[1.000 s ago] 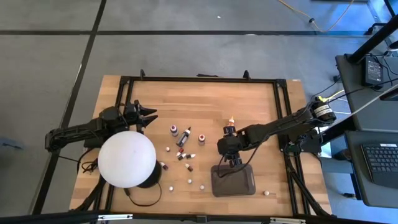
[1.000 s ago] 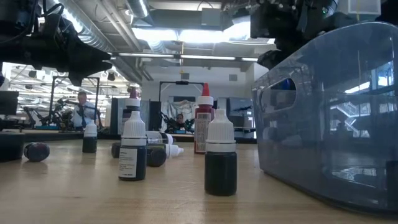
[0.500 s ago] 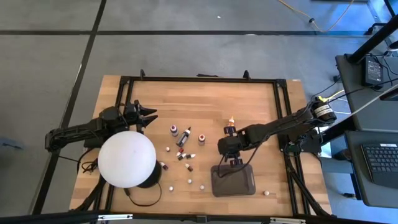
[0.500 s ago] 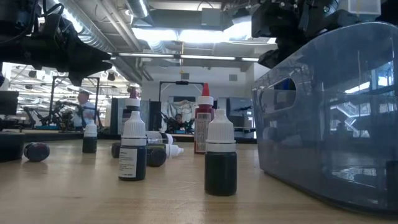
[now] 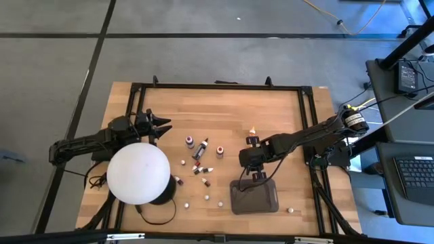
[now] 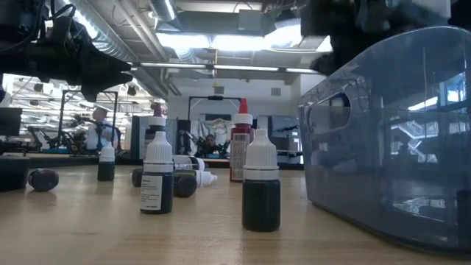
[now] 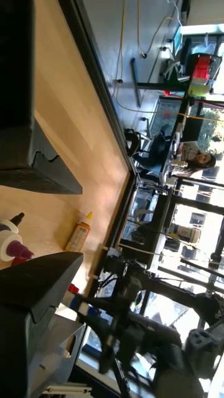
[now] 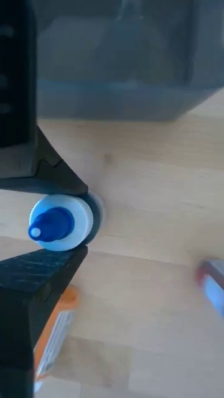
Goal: Pick & Place food coloring
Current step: Put the large blue food coloring bottle into the bin
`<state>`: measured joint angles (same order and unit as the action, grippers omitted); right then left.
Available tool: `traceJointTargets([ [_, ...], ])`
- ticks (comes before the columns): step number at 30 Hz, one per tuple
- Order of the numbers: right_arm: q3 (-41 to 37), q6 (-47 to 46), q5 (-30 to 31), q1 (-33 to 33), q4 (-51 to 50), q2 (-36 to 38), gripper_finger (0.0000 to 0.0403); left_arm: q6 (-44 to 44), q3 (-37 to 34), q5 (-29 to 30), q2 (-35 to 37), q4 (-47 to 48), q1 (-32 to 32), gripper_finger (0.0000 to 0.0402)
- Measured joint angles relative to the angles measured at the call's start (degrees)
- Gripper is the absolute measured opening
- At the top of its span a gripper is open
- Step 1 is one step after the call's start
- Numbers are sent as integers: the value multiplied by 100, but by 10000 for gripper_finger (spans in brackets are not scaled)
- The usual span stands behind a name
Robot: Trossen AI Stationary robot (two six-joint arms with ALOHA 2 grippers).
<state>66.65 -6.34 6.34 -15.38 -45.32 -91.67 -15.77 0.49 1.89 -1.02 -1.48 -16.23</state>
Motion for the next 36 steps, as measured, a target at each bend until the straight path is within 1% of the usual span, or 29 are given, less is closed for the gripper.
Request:
traceJointTargets([
  [5, 741, -325, -5, -138, -602, 38, 124, 0, -1, 2, 1, 0, 0, 157],
  [8, 1156, -514, -158, -336, -647, 43, 124, 0, 0, 2, 2, 0, 0, 157],
  [11, 1510, -792, -161, -609, -942, 43, 124, 0, -1, 2, 0, 0, 0, 157],
  [16, 1819, -1911, -149, -1202, -1314, 45, 124, 0, -2, 2, 2, 0, 0, 157],
  [19, 1738, -2652, -56, -1601, -1419, 48, 124, 0, -2, 2, 0, 0, 0, 157],
  [26, 1090, -3737, 730, -2319, -1592, 43, 124, -1, -1, 2, 1, 0, 0, 157],
  [30, 808, -4117, 980, -2529, -1581, 43, 127, -2, 0, 2, 2, 0, 0, 157],
  [33, 572, -4359, 1037, -2597, -1661, 43, 132, -2, -2, 2, 0, 0, 0, 157],
  [36, 348, -4509, 1054, -2603, -1504, 43, 130, -4, -2, 2, 0, 0, 0, 157],
])
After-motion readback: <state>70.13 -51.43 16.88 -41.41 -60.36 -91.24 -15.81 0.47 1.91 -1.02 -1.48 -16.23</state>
